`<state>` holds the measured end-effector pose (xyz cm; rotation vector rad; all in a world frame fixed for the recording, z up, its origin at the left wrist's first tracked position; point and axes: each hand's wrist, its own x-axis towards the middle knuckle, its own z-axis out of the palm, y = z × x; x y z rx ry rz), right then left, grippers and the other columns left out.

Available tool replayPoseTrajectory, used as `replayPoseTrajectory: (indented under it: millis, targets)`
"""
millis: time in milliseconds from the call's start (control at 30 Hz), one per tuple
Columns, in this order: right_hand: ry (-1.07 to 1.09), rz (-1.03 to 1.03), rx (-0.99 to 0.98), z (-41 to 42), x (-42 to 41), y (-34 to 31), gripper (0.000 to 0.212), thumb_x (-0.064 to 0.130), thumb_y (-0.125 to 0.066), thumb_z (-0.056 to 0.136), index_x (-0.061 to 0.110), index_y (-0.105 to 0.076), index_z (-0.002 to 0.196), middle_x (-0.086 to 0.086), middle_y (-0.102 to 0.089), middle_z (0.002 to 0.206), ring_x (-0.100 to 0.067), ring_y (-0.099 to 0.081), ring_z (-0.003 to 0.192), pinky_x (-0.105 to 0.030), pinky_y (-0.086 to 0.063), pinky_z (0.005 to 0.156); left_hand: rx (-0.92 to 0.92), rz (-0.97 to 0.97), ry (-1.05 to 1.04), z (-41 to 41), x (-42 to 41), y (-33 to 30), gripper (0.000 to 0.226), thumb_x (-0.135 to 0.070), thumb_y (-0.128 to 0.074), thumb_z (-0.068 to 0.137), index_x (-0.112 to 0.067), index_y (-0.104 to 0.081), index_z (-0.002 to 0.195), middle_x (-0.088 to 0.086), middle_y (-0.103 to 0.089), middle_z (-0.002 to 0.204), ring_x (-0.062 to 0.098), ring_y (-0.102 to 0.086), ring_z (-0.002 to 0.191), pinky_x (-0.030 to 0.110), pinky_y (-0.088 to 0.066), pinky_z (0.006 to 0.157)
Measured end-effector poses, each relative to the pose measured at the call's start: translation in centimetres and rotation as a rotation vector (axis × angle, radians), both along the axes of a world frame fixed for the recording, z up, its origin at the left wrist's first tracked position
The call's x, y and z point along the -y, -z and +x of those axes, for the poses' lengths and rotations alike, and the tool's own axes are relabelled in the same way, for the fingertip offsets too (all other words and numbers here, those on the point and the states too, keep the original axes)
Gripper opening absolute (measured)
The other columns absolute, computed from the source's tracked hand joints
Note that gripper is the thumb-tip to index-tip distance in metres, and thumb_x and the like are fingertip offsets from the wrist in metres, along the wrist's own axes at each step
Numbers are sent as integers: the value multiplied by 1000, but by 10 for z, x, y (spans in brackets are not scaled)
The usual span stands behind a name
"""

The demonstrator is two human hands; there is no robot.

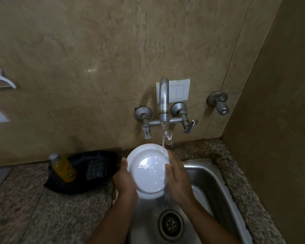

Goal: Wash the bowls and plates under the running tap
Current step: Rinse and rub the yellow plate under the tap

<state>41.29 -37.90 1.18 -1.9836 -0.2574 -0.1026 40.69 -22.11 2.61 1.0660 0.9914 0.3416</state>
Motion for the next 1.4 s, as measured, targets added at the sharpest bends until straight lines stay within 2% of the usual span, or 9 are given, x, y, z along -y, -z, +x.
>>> replayPoseTrajectory:
  millis: [200,300,400,567,667,767,867,1033,1400]
  targets:
    - [-32,589,-413,13,9,-20,32,3,-53,96,16,-56,125,-2,-66,109,-11,-66,93,-20,-54,69,132,-44,161,-7,-8,7,28,-38,-62,86,-12,-72,86,16,-71,98,33,-66,90,46,-53,84]
    - [-96,391,-423,24,22,-25,31,17,-61,91,29,-61,120,3,-66,114,-14,-65,99,-30,-55,79,113,126,425,0,-15,-8,39,-42,-63,86,-4,-70,78,18,-69,80,31,-65,77,36,-53,70]
    - [-188,126,-339,31,25,-27,37,39,-59,80,38,-60,118,11,-61,116,-16,-60,107,-41,-52,91,4,304,794,12,-9,-25,49,-62,-64,79,-15,-78,85,5,-77,86,23,-73,87,37,-55,82]
    - [-110,-477,210,21,-2,-34,56,40,-29,96,21,-36,148,-4,-41,149,-21,-35,138,-39,-29,115,17,535,441,18,5,-17,39,-40,-63,91,-9,-73,69,6,-74,73,27,-70,77,40,-54,77]
    - [-286,-555,404,7,-8,-26,58,29,-33,93,13,-38,149,-4,-30,158,-18,-19,149,-38,-14,121,-15,602,360,13,11,-13,43,-44,-59,93,-11,-71,67,4,-72,70,24,-68,73,38,-54,74]
    - [-92,-301,216,6,-1,-18,55,31,-34,96,19,-38,149,8,-29,157,-9,-21,147,-35,-23,119,-11,675,321,7,15,-13,42,-42,-58,94,-14,-67,65,6,-70,71,23,-65,71,35,-51,71]
    - [-101,-373,221,-1,-3,-17,58,39,-29,98,23,-26,154,13,-15,159,-5,-6,149,-25,-9,121,-11,615,271,4,11,-10,37,-41,-57,95,-18,-67,67,5,-70,75,23,-65,75,38,-54,76]
    - [68,-211,104,4,-2,-14,60,41,-29,96,20,-29,153,6,-26,158,-4,-18,146,-34,-23,120,6,496,188,4,9,-9,36,-42,-61,92,-17,-69,68,6,-71,77,28,-67,79,45,-56,81]
    - [-11,-195,179,-15,-5,-7,58,45,-29,99,25,-26,153,11,-25,159,1,-17,145,-24,-19,118,-55,80,119,5,6,14,44,-56,-60,85,-13,-69,85,10,-70,99,32,-66,93,52,-53,91]
